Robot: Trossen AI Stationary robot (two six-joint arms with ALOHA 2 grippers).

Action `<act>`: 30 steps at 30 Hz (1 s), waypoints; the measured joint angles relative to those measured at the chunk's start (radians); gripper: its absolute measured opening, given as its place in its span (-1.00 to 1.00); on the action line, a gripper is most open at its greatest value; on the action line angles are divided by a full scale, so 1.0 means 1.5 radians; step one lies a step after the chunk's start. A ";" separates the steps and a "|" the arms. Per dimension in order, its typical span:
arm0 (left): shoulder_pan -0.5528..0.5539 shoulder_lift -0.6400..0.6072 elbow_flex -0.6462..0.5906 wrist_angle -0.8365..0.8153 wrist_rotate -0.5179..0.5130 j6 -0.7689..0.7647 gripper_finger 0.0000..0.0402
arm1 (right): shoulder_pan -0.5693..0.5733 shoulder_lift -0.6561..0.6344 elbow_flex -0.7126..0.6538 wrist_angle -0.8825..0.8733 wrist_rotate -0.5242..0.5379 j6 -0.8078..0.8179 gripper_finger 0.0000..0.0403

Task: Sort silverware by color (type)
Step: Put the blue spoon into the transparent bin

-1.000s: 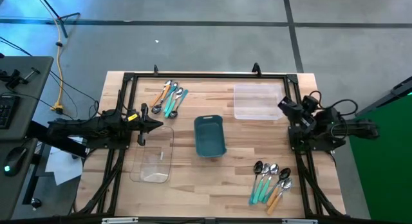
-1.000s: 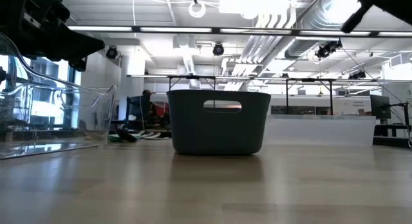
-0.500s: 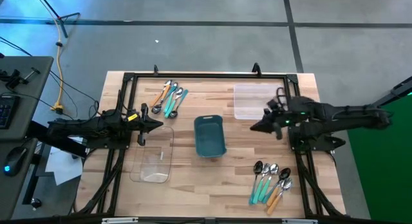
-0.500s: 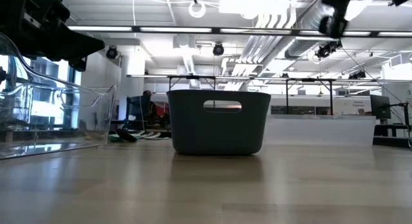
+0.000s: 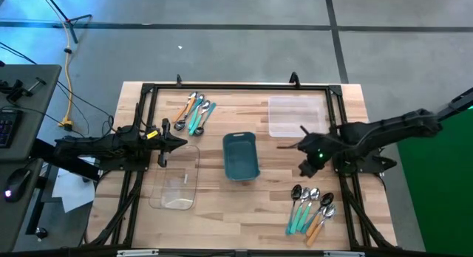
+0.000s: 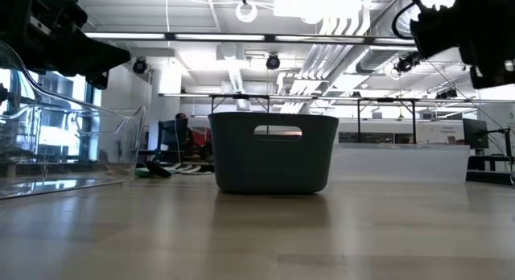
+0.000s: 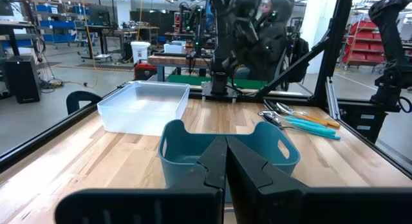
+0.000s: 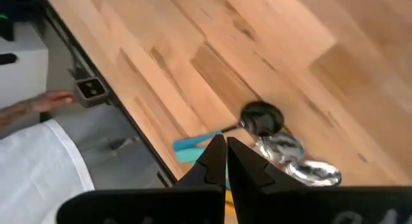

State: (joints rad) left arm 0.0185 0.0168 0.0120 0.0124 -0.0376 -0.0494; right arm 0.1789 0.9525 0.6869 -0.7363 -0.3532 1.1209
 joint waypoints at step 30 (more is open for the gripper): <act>0.000 0.000 0.000 0.000 0.000 0.000 -1.00 | 0.097 0.083 -0.120 0.116 0.092 0.058 -0.04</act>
State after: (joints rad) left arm 0.0185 0.0166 0.0122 0.0124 -0.0374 -0.0493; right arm 0.3248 1.0770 0.5072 -0.5624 -0.2157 1.2086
